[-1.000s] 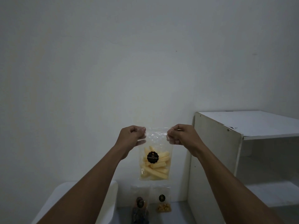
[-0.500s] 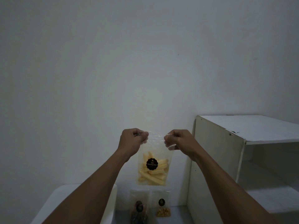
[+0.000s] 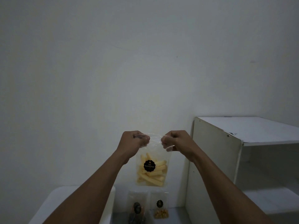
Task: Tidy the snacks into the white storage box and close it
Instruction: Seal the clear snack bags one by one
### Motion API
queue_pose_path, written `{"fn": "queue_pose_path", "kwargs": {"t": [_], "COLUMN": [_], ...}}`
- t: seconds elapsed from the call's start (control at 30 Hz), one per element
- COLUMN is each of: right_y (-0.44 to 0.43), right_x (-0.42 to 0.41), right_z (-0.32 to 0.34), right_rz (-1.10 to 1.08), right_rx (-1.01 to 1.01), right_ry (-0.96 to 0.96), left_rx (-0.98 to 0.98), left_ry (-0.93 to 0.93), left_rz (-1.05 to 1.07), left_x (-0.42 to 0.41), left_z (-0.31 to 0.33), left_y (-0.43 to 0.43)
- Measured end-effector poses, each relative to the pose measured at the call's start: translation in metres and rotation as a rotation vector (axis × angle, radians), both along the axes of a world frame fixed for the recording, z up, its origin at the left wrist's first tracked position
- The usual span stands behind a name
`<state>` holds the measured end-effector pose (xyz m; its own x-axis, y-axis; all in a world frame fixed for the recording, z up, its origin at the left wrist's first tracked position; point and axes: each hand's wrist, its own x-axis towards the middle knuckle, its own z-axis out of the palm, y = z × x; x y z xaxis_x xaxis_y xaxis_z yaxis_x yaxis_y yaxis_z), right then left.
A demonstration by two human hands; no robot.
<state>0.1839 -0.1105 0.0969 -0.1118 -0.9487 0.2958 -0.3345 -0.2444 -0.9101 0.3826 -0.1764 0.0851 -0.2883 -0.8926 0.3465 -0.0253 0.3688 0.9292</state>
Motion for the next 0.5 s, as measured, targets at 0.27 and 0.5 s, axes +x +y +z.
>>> {"fn": "queue_pose_path", "kwargs": {"t": [0.27,0.5], "right_y": [0.0010,0.0018], "right_x": [0.0059,0.0055], "right_z": [0.0019,0.0000], "right_rz": [-0.047,-0.007], "right_rx": [-0.047,0.020], "right_ry": [0.065,0.023], "left_rx": [0.192,0.144], "left_ry": [0.049,-0.010], "left_rz": [-0.160,-0.149], "left_x": [-0.0029,-0.0035], "left_z": [0.0068,0.0062], "left_y": [0.0052,0.0039]}}
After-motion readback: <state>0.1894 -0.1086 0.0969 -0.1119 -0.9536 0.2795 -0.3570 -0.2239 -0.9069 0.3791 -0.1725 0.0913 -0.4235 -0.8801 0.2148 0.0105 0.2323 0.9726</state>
